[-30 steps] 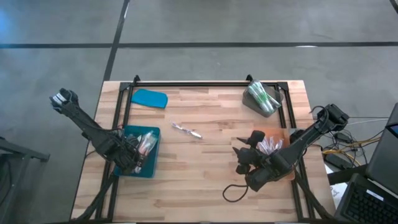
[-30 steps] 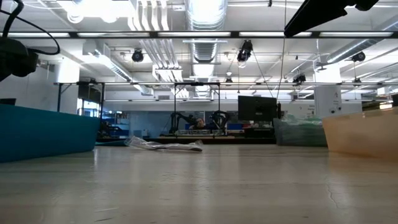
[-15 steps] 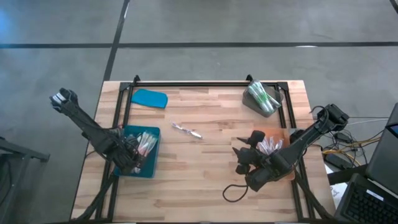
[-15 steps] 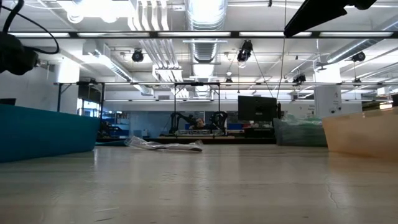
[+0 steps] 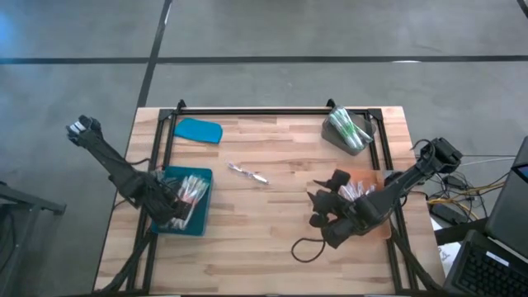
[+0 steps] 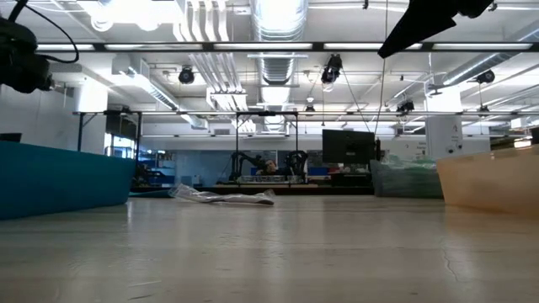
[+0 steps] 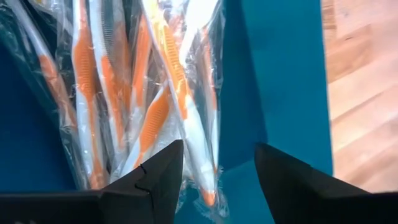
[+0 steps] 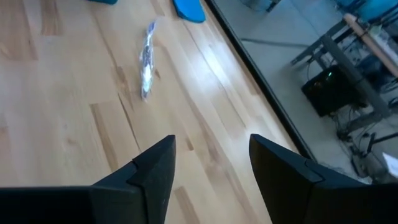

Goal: Pick & Place Toothbrushes
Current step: Put the purple toothbrush into the orange bin

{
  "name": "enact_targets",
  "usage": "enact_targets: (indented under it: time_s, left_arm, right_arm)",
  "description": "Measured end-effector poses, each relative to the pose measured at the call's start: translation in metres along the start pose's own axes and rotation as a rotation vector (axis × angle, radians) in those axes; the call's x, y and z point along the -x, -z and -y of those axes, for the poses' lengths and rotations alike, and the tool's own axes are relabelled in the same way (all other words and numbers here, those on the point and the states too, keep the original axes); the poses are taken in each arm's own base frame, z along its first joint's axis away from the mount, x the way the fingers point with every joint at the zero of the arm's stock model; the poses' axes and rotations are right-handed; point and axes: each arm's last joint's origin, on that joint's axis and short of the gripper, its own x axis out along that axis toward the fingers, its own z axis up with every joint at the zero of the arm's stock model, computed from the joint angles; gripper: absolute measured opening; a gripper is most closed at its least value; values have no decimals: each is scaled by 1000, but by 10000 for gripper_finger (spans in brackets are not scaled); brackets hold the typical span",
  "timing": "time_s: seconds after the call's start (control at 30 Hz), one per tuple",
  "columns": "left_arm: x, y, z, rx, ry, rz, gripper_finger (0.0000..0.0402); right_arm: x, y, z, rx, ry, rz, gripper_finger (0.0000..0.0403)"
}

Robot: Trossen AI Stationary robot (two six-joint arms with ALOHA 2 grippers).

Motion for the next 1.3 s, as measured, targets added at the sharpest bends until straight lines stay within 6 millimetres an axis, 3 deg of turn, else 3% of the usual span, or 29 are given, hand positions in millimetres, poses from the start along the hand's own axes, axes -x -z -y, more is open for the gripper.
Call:
enact_targets:
  time_s: [0.4, 0.6, 1.13, 1.3]
  left_arm:
    - [12, -5, -3, 13, 104, 8, 202]
    - [23, -10, 0, -15, 199, 123, 202]
    - [46, -26, 18, -130, 440, 975, 202]
    - [51, -26, 24, -170, 437, 1091, 202]
  right_arm:
    - [-26, -16, 6, -35, -56, -54, 208]
    - [-39, -30, 8, -25, -107, -20, 221]
    - [-79, -63, 29, -115, -264, 55, 251]
    - [-98, -69, 34, -136, -328, 61, 258]
